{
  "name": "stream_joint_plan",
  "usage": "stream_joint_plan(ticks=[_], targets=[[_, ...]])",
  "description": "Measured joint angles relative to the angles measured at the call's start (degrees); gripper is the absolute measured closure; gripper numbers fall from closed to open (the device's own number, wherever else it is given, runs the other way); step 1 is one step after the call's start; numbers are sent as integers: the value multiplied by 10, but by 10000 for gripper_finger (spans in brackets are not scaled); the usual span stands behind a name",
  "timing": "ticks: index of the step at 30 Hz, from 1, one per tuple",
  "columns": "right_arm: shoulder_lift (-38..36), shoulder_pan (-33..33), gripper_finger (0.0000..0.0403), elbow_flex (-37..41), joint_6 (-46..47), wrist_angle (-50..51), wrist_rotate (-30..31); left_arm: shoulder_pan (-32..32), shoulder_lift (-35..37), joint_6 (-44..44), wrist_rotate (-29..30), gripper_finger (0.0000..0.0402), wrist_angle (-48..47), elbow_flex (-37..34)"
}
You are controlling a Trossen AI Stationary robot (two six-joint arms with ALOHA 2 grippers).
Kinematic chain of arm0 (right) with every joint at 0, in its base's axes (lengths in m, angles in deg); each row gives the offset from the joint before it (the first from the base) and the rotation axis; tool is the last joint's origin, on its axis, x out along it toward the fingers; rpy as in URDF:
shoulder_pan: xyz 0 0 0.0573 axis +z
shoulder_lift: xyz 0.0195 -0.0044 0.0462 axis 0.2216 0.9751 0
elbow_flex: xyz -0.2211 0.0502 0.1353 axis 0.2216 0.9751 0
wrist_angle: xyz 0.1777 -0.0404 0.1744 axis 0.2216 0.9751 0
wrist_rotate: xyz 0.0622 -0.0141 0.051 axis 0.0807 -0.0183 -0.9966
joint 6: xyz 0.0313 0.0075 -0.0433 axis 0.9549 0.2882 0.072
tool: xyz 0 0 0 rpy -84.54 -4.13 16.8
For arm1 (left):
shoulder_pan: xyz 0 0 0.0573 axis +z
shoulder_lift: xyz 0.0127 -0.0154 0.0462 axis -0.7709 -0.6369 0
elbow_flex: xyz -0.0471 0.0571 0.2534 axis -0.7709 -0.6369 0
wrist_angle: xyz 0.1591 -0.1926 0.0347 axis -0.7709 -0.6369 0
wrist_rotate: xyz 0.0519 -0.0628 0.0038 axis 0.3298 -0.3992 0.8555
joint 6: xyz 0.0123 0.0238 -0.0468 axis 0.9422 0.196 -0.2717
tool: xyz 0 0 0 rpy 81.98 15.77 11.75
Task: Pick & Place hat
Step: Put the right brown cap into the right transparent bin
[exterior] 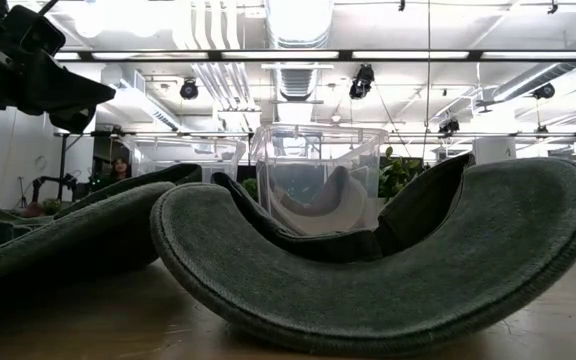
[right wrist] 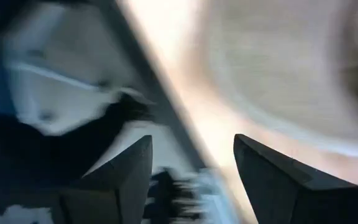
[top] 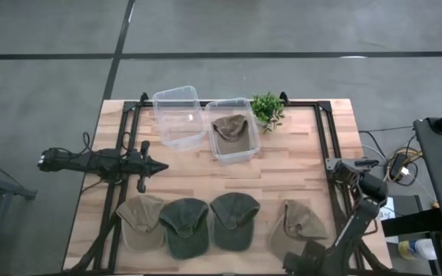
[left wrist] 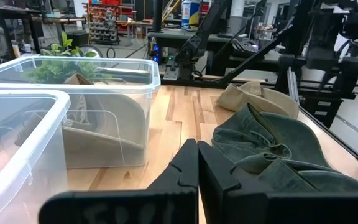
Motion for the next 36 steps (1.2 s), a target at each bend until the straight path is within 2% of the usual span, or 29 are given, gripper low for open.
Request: stream_joint_plan(ticks=[4, 12, 17, 22, 24, 26, 31, 36], targets=[[61, 4, 184, -75, -72, 129, 8, 0, 0, 0, 0, 402, 0, 0], [185, 8, 184, -171, -216, 246, 46, 0, 0, 0, 0, 402, 0, 0], [217, 7, 184, -178, -267, 247, 74, 0, -1, 0, 0, 402, 0, 0], [213, 7, 189, -171, -300, 246, 95, 0, -1, 0, 0, 402, 0, 0], [208, 3, 208, -169, -306, 246, 105, 0, -2, 0, 0, 402, 0, 0], [200, -2, 244, -168, -309, 246, 114, 0, -2, 0, 0, 402, 0, 0], [191, -12, 373, -168, -335, 248, 127, 0, -2, 0, 0, 402, 0, 0], [188, -23, 390, -168, -384, 250, 135, 0, -2, 0, 0, 402, 0, 0]])
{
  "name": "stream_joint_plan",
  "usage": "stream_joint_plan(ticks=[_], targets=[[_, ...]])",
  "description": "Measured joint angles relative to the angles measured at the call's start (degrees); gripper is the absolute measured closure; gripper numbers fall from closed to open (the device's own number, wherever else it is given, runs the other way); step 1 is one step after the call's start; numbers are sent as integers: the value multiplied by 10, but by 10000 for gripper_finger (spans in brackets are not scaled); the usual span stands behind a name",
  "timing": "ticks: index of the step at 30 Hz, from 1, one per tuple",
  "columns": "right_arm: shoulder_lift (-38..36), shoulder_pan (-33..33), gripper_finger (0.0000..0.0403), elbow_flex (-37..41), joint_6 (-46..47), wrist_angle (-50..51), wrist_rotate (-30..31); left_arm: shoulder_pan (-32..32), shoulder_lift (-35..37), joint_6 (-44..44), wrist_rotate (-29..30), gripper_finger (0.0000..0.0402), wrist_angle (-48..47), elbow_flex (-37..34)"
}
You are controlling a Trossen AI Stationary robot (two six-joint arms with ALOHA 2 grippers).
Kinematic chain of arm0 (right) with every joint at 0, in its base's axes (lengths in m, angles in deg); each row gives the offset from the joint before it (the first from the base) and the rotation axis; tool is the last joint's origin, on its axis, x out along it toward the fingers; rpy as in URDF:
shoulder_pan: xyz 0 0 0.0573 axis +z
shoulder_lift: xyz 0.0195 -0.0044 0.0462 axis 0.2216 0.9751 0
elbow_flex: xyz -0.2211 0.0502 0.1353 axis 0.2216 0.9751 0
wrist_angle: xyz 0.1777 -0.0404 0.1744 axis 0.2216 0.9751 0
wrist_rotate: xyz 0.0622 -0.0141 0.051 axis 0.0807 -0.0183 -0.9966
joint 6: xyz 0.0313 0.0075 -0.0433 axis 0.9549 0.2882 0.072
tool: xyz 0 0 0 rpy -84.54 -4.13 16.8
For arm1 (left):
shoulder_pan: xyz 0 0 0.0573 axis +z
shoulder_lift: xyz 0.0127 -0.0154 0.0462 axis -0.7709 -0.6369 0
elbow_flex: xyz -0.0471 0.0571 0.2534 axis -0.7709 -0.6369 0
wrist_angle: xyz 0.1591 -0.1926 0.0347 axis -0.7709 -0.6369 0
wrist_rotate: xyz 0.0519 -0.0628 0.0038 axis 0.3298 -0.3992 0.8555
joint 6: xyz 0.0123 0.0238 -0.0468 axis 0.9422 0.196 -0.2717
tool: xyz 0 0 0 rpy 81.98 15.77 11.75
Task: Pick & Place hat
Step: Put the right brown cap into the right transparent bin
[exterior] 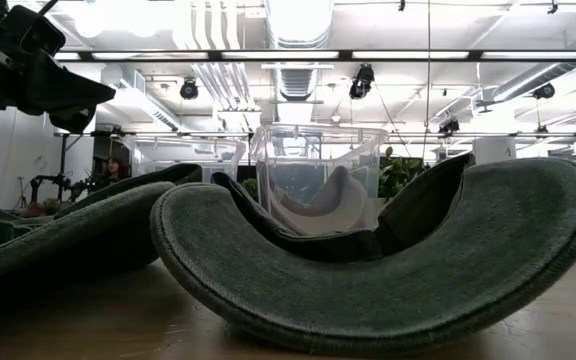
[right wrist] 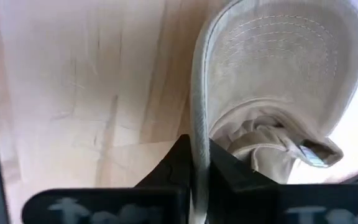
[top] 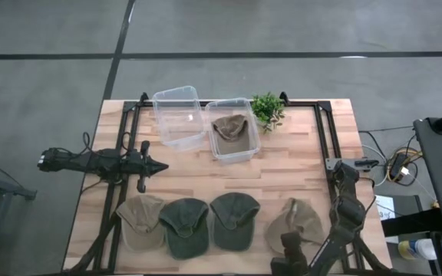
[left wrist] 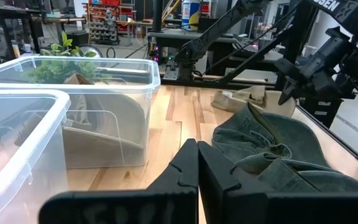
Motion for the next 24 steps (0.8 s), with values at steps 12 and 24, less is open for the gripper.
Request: stream_joint_plan(ticks=[12, 24], targets=[[-2, -19, 393, 0, -235, -8, 134, 0, 0, 0, 0, 402, 0, 0], [-21, -31, 391, 0, -407, -6, 419, 0, 0, 0, 0, 402, 0, 0]])
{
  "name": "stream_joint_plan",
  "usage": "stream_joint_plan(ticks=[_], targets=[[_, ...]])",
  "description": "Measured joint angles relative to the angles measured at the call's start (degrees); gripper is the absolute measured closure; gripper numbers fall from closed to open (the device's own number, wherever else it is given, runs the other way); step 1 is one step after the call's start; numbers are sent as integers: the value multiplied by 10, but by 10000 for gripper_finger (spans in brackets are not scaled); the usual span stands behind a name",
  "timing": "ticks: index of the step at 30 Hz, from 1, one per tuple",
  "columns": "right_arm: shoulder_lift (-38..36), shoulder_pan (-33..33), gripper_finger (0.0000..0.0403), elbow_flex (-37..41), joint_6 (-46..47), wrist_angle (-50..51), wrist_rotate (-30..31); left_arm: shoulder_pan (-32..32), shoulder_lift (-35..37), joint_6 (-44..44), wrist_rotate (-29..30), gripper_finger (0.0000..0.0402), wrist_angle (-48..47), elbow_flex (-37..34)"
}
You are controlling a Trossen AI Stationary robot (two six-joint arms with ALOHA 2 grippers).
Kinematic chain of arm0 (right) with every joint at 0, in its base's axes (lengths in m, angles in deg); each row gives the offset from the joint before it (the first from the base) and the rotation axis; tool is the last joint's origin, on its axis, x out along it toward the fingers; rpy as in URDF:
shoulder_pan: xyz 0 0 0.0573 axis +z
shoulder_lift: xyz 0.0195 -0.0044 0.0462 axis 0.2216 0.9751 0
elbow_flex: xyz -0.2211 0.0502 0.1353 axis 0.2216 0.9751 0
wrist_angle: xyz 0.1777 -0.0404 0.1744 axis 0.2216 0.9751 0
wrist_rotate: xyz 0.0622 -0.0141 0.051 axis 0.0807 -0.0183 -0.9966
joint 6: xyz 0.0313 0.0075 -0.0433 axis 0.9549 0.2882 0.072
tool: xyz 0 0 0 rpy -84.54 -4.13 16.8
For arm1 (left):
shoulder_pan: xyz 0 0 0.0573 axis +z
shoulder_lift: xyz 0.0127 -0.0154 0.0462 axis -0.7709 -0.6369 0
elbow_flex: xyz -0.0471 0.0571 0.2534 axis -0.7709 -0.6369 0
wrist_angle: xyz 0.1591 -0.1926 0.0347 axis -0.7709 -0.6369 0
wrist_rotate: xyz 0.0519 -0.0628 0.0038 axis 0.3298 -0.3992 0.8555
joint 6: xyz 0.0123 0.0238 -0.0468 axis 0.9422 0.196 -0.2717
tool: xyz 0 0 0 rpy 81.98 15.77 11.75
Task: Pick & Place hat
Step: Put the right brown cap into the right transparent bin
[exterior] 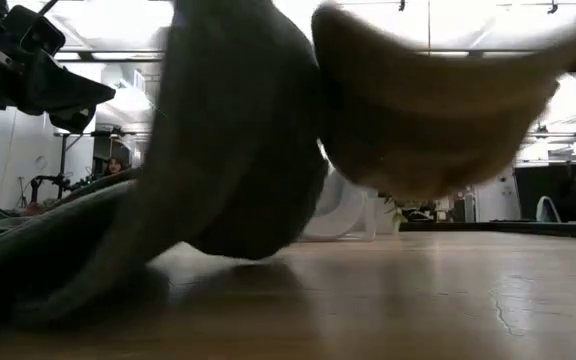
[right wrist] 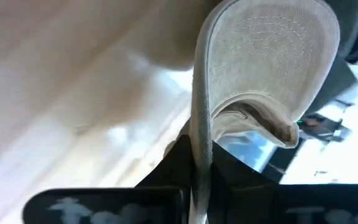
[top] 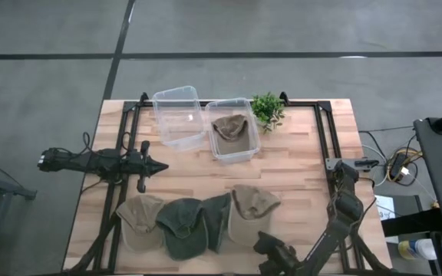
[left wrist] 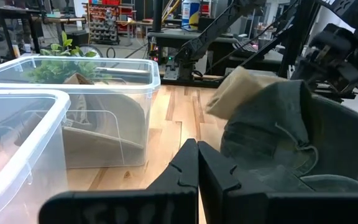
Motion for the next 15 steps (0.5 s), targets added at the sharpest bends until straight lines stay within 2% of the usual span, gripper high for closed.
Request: stream_joint_plan(ticks=[3, 10, 15], targets=[[-7, -11, 391, 0, -7, 0, 39, 0, 0, 0, 0, 402, 0, 0], [-19, -47, 390, 1, -112, 2, 86, 0, 0, 0, 0, 402, 0, 0], [-30, -69, 390, 1, -170, 2, 155, 0, 0, 0, 0, 402, 0, 0]])
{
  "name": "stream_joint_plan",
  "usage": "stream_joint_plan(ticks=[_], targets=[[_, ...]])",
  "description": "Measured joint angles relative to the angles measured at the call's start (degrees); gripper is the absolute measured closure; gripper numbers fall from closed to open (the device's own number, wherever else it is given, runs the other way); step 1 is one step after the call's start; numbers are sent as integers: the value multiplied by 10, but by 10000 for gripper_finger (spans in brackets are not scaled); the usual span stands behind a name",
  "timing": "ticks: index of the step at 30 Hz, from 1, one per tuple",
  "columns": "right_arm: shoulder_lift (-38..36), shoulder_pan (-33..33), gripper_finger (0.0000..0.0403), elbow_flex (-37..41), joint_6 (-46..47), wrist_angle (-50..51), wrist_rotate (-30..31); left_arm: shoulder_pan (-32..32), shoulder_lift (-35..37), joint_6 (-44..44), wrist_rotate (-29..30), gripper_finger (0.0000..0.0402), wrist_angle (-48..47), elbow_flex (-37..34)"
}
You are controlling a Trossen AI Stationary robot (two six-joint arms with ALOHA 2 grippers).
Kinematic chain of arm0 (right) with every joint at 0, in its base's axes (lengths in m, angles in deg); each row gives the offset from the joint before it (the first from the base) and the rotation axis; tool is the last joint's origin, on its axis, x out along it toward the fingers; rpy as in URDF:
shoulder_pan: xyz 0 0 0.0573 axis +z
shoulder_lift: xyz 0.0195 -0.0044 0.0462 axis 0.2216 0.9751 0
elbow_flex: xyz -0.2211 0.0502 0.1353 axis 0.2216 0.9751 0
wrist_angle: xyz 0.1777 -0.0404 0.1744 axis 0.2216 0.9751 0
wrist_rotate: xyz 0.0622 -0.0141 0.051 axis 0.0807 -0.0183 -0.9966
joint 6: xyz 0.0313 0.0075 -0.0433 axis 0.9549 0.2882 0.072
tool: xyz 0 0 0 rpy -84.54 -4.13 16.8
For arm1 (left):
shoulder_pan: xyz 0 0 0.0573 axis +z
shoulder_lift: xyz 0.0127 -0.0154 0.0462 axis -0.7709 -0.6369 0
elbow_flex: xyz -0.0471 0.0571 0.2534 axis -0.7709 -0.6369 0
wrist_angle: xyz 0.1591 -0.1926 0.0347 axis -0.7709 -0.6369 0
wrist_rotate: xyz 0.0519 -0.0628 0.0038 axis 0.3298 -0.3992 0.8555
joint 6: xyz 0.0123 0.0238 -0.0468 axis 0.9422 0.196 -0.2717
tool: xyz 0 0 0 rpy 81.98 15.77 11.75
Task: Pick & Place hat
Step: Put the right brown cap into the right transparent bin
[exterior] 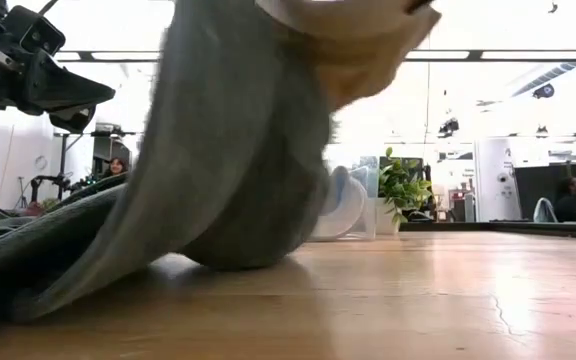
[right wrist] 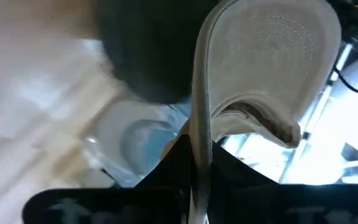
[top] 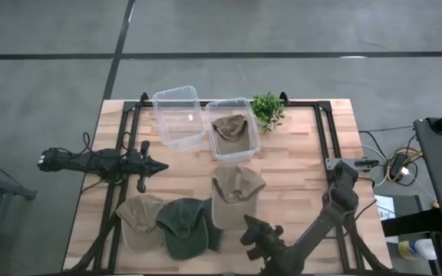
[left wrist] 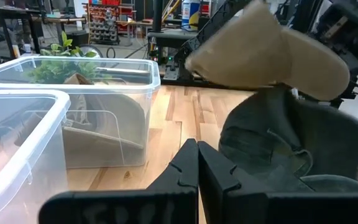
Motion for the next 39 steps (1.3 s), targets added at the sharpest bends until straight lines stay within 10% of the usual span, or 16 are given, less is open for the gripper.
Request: stream_joint_plan(ticks=[39], targets=[[-77, -326, 389, -3, -408, -158, 24, 0, 0, 0, 0, 402, 0, 0]])
